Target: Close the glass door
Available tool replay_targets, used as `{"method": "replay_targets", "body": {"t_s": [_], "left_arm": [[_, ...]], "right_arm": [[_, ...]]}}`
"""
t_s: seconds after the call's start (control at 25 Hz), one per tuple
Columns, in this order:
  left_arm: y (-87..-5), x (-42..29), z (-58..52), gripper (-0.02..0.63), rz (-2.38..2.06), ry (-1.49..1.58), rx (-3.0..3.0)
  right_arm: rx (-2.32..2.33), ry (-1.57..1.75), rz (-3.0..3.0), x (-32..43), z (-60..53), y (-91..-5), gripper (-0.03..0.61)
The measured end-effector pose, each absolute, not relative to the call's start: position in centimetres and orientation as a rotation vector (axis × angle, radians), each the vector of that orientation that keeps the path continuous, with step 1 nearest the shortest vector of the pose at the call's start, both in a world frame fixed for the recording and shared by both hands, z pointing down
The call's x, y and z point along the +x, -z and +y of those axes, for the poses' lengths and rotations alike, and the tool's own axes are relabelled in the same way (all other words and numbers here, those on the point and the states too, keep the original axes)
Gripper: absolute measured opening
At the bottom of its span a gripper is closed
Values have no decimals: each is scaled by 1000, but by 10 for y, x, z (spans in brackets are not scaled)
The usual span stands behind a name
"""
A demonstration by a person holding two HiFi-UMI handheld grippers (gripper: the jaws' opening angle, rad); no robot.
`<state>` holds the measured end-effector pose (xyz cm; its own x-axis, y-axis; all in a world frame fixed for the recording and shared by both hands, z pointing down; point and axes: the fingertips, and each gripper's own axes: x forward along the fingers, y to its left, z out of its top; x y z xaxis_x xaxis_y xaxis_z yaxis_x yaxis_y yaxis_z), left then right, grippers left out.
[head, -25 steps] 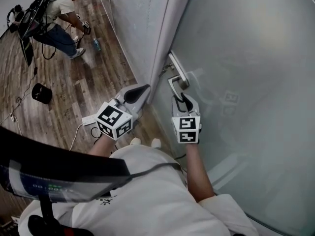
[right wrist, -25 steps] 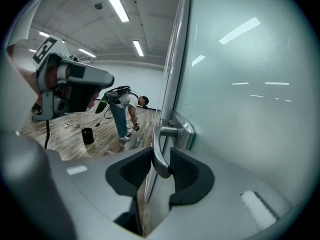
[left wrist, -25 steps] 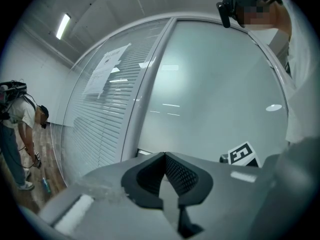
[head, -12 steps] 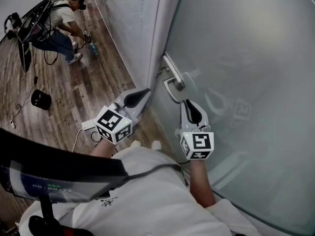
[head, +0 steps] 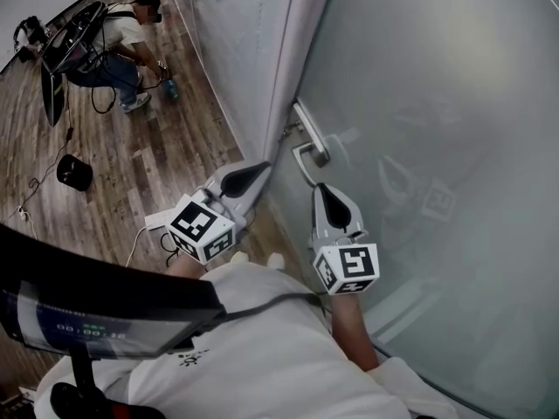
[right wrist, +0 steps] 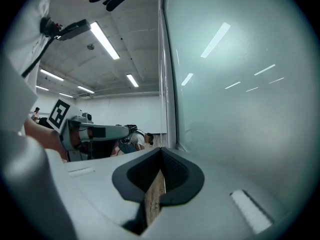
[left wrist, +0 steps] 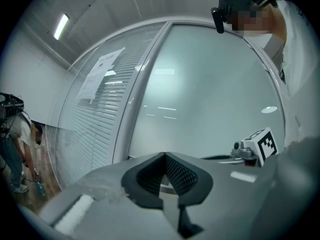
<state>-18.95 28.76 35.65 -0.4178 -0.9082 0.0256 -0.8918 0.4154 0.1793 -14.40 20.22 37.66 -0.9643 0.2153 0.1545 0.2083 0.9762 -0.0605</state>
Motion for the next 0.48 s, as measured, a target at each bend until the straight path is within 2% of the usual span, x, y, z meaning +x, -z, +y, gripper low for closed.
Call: {"method": "replay_targets", "body": {"t_s": [0.48], "left_arm": [[-361, -200, 303, 3, -2578, 221, 1564]], "right_arm": [[-329, -58, -2950, -153, 205, -380, 8]]}}
